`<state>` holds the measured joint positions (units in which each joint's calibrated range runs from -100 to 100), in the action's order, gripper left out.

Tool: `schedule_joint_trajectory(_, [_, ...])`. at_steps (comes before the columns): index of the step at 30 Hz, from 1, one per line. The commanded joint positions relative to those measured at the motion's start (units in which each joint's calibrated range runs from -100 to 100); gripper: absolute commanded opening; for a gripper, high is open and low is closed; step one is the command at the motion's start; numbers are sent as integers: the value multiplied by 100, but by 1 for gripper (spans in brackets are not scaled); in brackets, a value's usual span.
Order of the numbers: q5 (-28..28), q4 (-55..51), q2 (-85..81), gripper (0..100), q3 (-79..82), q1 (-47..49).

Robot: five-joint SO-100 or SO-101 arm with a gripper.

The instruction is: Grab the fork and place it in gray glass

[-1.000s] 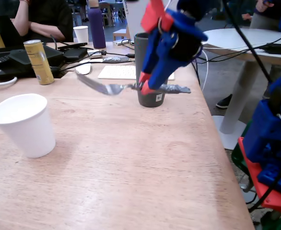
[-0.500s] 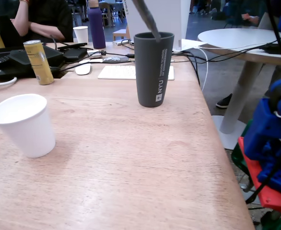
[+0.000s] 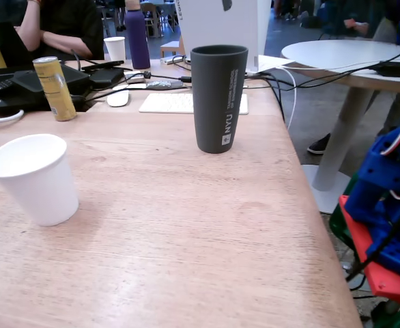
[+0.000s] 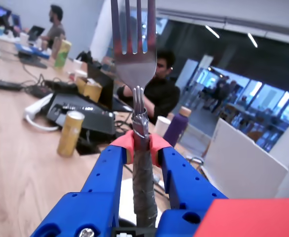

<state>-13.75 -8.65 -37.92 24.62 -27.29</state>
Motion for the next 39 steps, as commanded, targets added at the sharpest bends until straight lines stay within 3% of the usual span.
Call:
schedule_joint_trajectory(1, [244,209,138,0,-97,-12])
schedule_joint_trajectory(9, [928,217,524,0,-107,-12])
schedule_joint_trajectory(12, [928,332,498,0,-88,-12])
schedule_joint_trajectory(17, [923,1473,27,0,1064,-12])
schedule_joint_trajectory(23, [869,1539,-1054,0,2640,-131])
schedule_joint_trajectory(30, [869,1539,-385,0,2659,-1400])
schedule_joint_trajectory(39, [923,1539,550,0,2243,-1146])
